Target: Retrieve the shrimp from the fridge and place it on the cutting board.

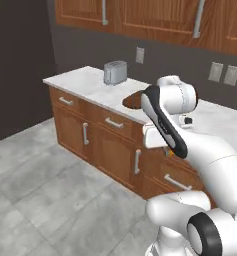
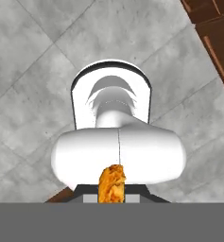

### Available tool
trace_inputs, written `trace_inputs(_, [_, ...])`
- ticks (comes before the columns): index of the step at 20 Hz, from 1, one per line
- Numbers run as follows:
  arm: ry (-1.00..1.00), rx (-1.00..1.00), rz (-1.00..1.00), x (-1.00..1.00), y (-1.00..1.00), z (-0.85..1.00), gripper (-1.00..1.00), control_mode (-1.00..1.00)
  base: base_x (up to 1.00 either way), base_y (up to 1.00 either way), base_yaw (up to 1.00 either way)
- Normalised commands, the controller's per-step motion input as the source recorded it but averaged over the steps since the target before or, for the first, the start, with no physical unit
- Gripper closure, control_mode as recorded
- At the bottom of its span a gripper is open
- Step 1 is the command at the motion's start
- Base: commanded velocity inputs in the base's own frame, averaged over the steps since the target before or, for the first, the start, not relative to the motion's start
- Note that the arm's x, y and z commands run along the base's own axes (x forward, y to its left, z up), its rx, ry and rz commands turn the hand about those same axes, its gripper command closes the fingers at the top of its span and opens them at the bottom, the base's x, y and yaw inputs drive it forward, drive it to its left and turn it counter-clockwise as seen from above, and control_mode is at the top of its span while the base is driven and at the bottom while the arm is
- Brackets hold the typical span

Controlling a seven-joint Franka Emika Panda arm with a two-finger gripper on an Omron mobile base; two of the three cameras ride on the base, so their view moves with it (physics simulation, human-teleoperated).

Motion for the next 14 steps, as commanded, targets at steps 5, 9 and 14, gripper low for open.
trace_inputs(5, [0.0, 0.0, 0.0, 0.0, 0.0, 0.0, 1.0, 1.0, 0.47, 0.66, -0.75])
trace_inputs(9, [0.0, 0.0, 0.0, 0.0, 0.0, 0.0, 1.0, 1.0, 0.49, 0.67, -0.75])
trace_inputs(14, [0.0, 0.0, 0.0, 0.0, 0.0, 0.0, 1.0, 1.0, 0.42, 0.47, -0.71])
